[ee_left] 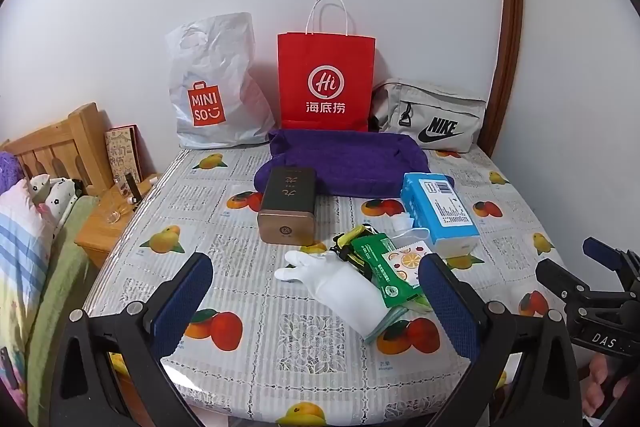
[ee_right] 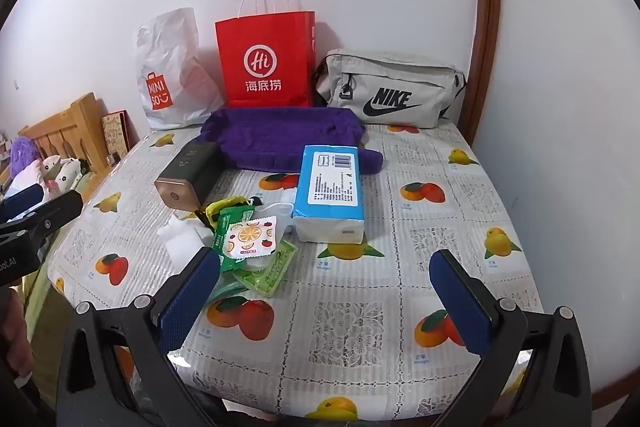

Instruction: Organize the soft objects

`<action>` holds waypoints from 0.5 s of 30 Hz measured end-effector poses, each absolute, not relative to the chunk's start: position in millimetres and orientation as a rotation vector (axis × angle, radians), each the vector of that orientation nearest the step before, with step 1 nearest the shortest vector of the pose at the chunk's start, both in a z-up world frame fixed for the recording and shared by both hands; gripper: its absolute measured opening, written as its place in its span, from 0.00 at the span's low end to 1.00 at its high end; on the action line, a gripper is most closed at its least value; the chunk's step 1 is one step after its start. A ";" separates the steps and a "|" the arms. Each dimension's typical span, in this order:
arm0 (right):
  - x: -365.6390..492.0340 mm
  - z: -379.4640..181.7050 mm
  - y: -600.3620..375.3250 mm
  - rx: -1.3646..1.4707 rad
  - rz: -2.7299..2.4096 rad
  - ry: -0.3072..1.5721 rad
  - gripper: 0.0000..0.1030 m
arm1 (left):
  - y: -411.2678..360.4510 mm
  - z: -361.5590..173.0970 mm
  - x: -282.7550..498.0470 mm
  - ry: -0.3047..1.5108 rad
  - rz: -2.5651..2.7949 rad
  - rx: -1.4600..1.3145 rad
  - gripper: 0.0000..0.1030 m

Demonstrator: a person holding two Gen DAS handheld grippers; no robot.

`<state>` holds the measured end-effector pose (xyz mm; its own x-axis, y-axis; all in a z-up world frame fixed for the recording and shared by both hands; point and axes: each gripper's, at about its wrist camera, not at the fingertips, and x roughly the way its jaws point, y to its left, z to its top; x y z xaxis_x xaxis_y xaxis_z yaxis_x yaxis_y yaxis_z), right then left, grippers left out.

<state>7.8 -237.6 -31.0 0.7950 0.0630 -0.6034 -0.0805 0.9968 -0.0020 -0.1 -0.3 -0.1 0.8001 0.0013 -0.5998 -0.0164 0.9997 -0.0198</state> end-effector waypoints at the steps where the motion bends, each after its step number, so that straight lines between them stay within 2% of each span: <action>1: 7.7 -31.2 -237.7 -0.027 0.080 0.649 1.00 | 1.0 -0.3 -0.9 0.643 0.009 -0.027 1.00; 15: 6.0 -30.4 -239.2 -0.017 0.074 0.642 1.00 | -0.3 -0.2 -0.7 0.646 0.004 -0.028 1.00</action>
